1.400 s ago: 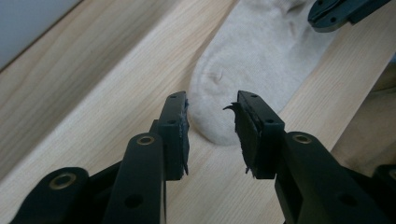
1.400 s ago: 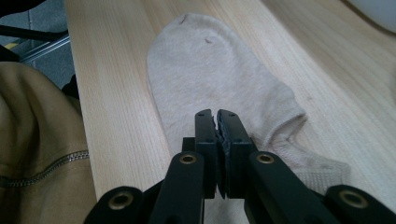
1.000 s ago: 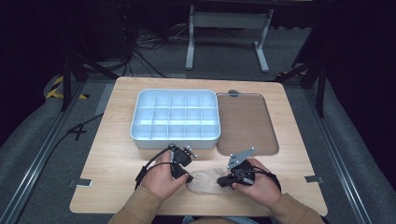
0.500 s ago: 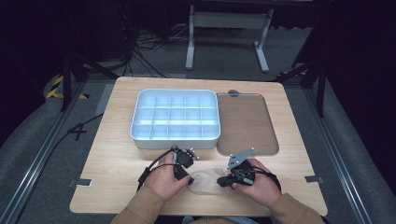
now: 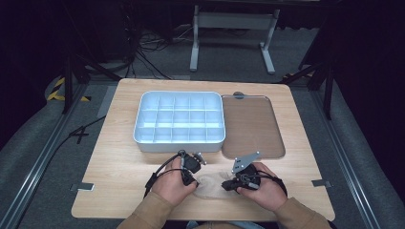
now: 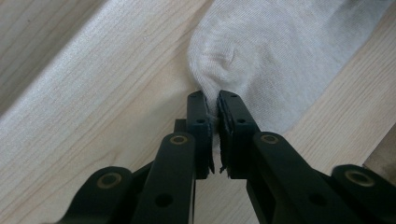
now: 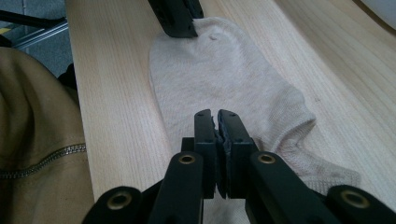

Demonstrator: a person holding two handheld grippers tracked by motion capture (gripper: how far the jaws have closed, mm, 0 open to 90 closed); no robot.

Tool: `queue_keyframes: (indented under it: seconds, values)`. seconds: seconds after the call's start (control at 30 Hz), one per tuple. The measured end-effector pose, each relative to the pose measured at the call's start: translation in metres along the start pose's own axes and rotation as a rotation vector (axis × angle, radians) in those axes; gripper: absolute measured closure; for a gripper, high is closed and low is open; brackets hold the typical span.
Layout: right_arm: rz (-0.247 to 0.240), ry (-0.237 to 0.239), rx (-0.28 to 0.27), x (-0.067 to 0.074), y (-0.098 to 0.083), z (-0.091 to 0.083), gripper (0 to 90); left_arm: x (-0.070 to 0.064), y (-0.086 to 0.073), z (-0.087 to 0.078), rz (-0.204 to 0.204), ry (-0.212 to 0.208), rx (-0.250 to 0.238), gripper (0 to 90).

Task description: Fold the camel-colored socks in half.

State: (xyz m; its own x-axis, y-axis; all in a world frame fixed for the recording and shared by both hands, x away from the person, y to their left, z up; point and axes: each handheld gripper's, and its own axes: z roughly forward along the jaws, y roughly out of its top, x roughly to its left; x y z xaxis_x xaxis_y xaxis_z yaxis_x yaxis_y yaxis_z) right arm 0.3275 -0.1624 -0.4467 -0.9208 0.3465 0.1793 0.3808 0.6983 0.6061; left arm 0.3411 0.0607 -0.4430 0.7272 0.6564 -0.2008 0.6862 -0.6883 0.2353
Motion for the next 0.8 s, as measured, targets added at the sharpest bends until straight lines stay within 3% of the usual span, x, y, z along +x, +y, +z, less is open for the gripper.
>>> queue_keyframes:
  seconds: [0.27,0.53,0.8]
  values:
    - [-0.004,-0.02,-0.03,0.0,0.001,-0.001,89.0,0.0,-0.002,-0.005,0.001,0.003,0.009,85.8]
    - [-0.015,-0.017,-0.046,0.002,0.005,0.013,90.0,-0.002,-0.004,-0.015,-0.001,0.001,0.015,85.8]
    - [-0.011,-0.028,-0.009,-0.001,0.006,0.026,90.0,-0.002,-0.009,-0.029,-0.005,-0.018,-0.004,85.8]
